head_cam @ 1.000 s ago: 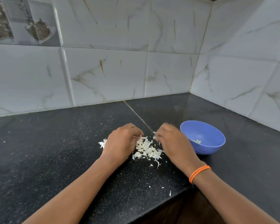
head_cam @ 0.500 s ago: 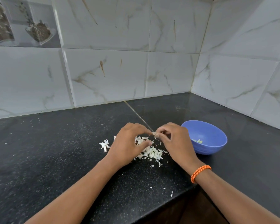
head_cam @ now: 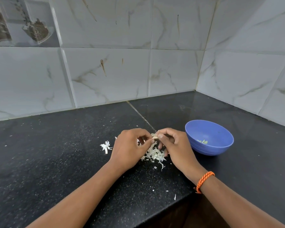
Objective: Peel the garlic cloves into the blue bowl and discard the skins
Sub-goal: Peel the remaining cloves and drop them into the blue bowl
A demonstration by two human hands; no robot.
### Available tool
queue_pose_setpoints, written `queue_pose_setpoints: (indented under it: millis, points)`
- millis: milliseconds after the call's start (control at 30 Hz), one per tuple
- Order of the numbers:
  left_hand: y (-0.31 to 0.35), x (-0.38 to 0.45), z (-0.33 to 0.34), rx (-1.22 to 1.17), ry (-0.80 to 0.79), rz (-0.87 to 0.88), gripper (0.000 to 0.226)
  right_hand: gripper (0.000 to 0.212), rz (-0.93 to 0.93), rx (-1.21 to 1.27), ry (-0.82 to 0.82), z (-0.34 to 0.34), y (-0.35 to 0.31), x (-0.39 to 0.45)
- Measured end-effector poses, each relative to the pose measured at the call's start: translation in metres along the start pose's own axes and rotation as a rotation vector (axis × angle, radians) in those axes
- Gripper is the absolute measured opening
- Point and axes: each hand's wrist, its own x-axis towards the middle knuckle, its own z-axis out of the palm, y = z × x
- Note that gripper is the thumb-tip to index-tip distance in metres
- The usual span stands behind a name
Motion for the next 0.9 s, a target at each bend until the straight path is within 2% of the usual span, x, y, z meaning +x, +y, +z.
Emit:
queue_pose_setpoints:
  millis: [100,233,300,400,600,800,900]
  points:
    - [-0.0023,0.0013,-0.002,0.016,0.033,-0.027,0.013,0.021,-0.021,-0.027,0.036,-0.0043,-0.0018,0.0027]
    - [-0.0043,0.0012,-0.0044,0.053,0.072,-0.045,0.011,0.028,-0.129,-0.197,0.093,-0.0054,-0.002,0.0037]
    - [-0.004,0.0006,-0.005,0.071,0.086,-0.038,0.01,0.025,-0.159,-0.241,0.089,-0.0038,-0.0009,0.0041]
    - [-0.0028,-0.0008,-0.0057,0.086,0.097,-0.017,0.006,0.014,-0.138,-0.216,0.053,-0.0033,0.0008,0.0053]
    - [0.0017,-0.0016,-0.0067,0.153,0.114,0.001,0.009,0.017,-0.123,-0.174,-0.032,-0.0032,0.003,0.0052]
    - [0.0018,-0.0017,-0.0067,0.216,0.129,0.012,0.009,0.023,-0.21,-0.235,0.059,0.0011,0.003,0.0026]
    - [0.0022,-0.0015,-0.006,0.223,0.114,0.024,0.009,0.018,-0.199,-0.186,0.009,0.0023,0.0024,0.0007]
